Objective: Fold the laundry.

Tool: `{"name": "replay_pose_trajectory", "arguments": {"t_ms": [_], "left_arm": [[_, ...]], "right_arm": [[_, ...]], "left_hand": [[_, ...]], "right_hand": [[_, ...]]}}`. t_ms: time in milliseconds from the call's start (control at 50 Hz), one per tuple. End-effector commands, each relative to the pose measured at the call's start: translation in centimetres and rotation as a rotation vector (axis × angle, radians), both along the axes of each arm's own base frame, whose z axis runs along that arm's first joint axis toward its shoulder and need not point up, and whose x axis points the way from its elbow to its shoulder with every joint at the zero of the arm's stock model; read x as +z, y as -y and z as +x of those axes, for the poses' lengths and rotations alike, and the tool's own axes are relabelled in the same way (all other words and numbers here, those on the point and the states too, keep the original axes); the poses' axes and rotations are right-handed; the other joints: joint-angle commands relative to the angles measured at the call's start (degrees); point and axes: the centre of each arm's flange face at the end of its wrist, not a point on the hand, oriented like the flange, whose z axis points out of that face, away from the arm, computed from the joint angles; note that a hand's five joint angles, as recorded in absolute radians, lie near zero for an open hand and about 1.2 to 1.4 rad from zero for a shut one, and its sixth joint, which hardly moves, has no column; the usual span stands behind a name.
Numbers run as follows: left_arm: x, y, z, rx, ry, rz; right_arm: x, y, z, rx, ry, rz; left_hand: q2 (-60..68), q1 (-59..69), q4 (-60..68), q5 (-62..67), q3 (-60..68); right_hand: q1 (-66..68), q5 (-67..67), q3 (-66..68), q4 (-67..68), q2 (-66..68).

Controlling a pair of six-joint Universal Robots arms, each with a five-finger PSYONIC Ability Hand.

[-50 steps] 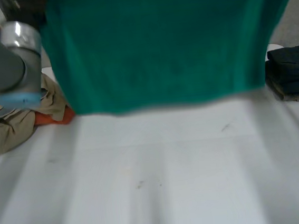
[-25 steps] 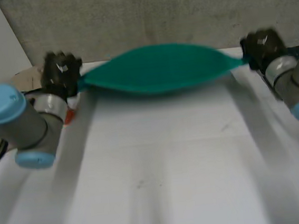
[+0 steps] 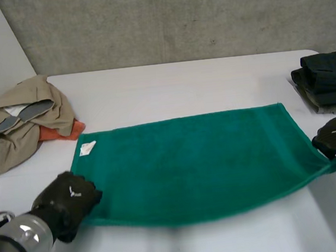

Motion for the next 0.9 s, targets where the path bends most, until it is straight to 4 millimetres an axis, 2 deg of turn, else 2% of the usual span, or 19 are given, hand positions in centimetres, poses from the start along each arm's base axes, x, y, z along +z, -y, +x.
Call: {"name": "replay_pose_trajectory", "arguments": {"t_ms": [20, 40, 100, 200, 260, 420, 460, 480, 500, 520, 540, 560, 580, 600, 680, 760, 780, 840, 900], "left_arm": [[-0.6, 7.0, -2.3, 0.003, -0.066, -0.199], [-1.0, 9.0, -2.9, 0.005, -0.078, -0.242], [-2.0, 12.1, -4.0, 0.008, -0.090, -0.284], [-3.3, 16.2, -5.8, -0.007, -0.107, -0.326], [-4.0, 18.8, -6.7, -0.001, -0.117, -0.360], [-5.4, 23.2, -7.5, 0.069, -0.114, -0.437], [-5.3, 23.7, -7.6, 0.083, -0.115, -0.456], [-5.5, 23.8, -7.9, 0.081, -0.122, -0.463], [-5.5, 23.8, -8.1, 0.076, -0.126, -0.465], [-5.6, 23.6, -8.5, 0.067, -0.128, -0.464], [-5.7, 23.3, -9.0, 0.052, -0.134, -0.469], [-5.6, 23.1, -9.3, 0.045, -0.139, -0.475], [-5.5, 23.1, -9.5, 0.042, -0.144, -0.482], [-5.4, 22.9, -9.9, 0.037, -0.156, -0.490], [-5.0, 22.2, -10.5, 0.026, -0.173, -0.494], [-2.1, 20.8, -10.4, 0.028, -0.203, -0.512], [-1.7, 20.4, -10.3, 0.028, -0.210, -0.508], [-0.5, 19.0, -9.6, 0.043, -0.249, -0.484], [0.5, 17.6, -8.9, 0.065, -0.299, -0.449]], "right_arm": [[-1.9, 4.3, 1.0, -0.053, 0.118, -0.088], [-1.9, 4.8, 1.6, -0.049, 0.136, -0.104], [-2.3, 6.9, 3.4, -0.030, 0.205, -0.168], [-3.8, 11.2, 4.2, -0.053, 0.221, -0.262], [-4.2, 12.4, 5.0, -0.054, 0.217, -0.298], [-6.3, 17.5, 6.8, -0.049, 0.226, -0.467], [-7.0, 18.0, 7.2, -0.039, 0.230, -0.470], [-7.4, 18.1, 7.5, -0.031, 0.232, -0.472], [-8.1, 18.2, 8.0, -0.025, 0.233, -0.469], [-8.4, 18.3, 8.3, -0.021, 0.235, -0.468], [-8.6, 18.3, 8.6, -0.018, 0.235, -0.467], [-8.6, 18.4, 8.9, -0.021, 0.243, -0.481], [-8.5, 18.5, 9.0, -0.025, 0.245, -0.489], [-8.1, 18.5, 9.1, -0.028, 0.250, -0.503], [-5.6, 17.7, 9.4, -0.060, 0.296, -0.534], [-1.8, 15.8, 8.7, -0.070, 0.359, -0.538], [-0.5, 14.6, 8.6, -0.056, 0.373, -0.531], [0.5, 12.7, 8.4, -0.024, 0.388, -0.485], [0.3, 11.1, 6.7, -0.026, 0.385, -0.381]], "left_hand": [[11.34, 13.32, 11.06, 12.79, 11.57], [11.34, 13.32, 11.06, 12.79, 11.57], [11.34, 13.32, 11.06, 12.79, 11.57], [11.34, 13.32, 11.06, 12.79, 11.57], [11.34, 13.32, 11.06, 12.79, 11.57], [11.34, 13.32, 11.06, 12.79, 11.57], [11.34, 13.32, 11.06, 12.79, 11.57], [11.34, 13.32, 11.06, 12.79, 11.57], [7.36, 9.34, 7.09, 8.82, 7.59], [-21.82, -19.84, -22.09, -20.37, -21.59], [-58.66, -56.68, -58.94, -57.21, -58.43], [-46.51, -44.53, -46.78, -45.06, -46.28], [-45.84, -43.86, -46.11, -44.38, -45.61], [-58.66, -56.68, -58.94, -57.21, -58.43], [-58.66, -56.68, -58.94, -57.21, -58.43], [-58.66, -56.68, -58.94, -57.21, -58.43], [-58.66, -56.68, -58.94, -57.21, -58.43], [-58.66, -56.68, -58.94, -57.21, -58.43], [-58.66, -56.68, -58.94, -57.21, -58.43]], "right_hand": [[14.59, 11.47, 11.70, 11.28, 12.24], [14.59, 11.47, 11.70, 11.28, 12.24], [14.59, 11.47, 11.70, 11.28, 12.24], [14.59, 11.47, 11.70, 11.28, 12.24], [14.59, 11.47, 11.70, 11.28, 12.24], [14.59, 11.47, 11.70, 11.28, 12.24], [14.59, 11.47, 11.70, 11.28, 12.24], [14.59, 11.47, 11.70, 11.28, 12.24], [-18.99, -22.11, -21.88, -22.30, -21.34], [-52.63, -55.75, -55.52, -55.94, -54.99], [-55.41, -58.53, -58.30, -58.72, -57.76], [-55.41, -58.53, -58.30, -58.72, -57.76], [-55.41, -58.53, -58.30, -58.72, -57.76], [-55.41, -58.53, -58.30, -58.72, -57.76], [-55.41, -58.53, -58.30, -58.72, -57.76], [-55.41, -58.53, -58.30, -58.72, -57.76], [-55.41, -58.53, -58.30, -58.72, -57.76], [-55.41, -58.53, -58.30, -58.72, -57.76], [-55.41, -58.53, -58.30, -58.72, -57.76]]}}
